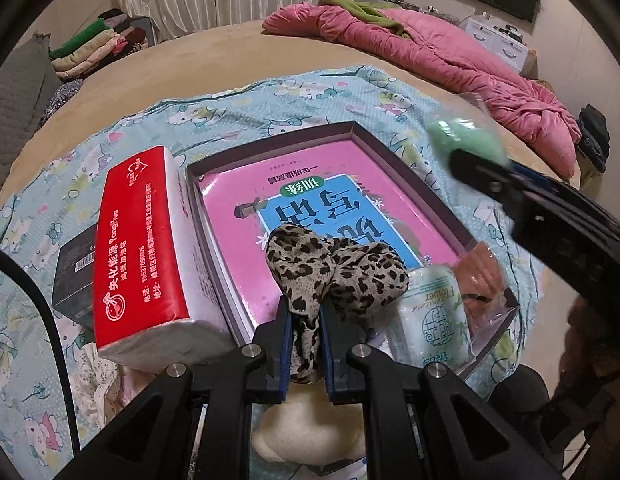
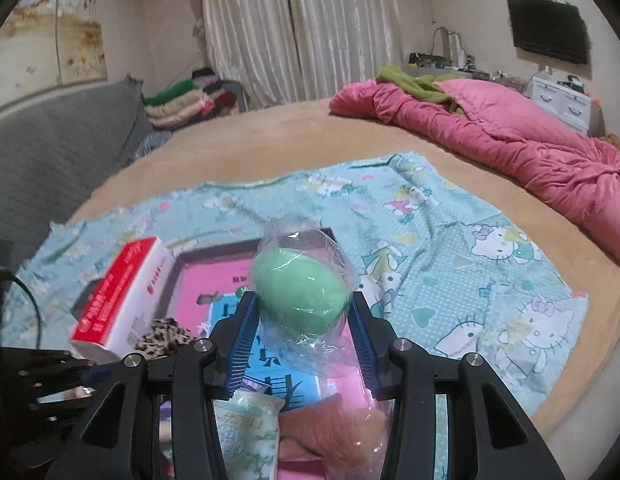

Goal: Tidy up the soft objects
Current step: 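Carry the leopard-print cloth and green bagged ball over the pink book tray, then lower the green bagged ball into the tray and open the right tool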

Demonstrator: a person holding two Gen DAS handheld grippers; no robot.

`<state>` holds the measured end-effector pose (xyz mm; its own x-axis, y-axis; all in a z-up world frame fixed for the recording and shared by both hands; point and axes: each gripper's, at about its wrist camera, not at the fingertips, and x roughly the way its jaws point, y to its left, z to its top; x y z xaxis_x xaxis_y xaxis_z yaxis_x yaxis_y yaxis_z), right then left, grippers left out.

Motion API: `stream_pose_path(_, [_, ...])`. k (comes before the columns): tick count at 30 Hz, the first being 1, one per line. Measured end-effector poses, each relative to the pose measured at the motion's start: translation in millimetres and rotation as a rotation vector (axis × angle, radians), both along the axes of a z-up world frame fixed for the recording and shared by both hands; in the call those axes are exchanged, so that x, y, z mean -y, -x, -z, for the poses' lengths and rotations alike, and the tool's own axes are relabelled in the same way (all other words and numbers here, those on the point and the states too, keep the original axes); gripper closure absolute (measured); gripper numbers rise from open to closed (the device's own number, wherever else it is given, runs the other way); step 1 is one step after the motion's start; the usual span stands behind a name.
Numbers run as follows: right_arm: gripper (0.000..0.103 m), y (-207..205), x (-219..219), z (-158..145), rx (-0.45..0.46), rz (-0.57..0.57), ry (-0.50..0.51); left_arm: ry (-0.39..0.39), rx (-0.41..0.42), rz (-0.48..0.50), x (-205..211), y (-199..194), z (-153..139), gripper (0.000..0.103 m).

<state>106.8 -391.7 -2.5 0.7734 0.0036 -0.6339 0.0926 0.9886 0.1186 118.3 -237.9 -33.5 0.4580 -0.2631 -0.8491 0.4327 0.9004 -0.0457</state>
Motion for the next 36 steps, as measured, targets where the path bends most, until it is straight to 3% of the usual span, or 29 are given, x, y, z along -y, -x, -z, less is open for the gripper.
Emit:
stream_pose_path(17, [0.056, -33.6, -5.7, 49.3, -0.161, -0.028, 0.02, 0.008, -0.023, 0.0, -2.8, -7.1, 6.7, 0.09])
stream_pose_path(36, [0.055, -34.7, -4.0, 67.2, -0.254, -0.007, 0.042, 0.035, -0.05, -0.046, -10.3, -17.0, 9.5, 0.09])
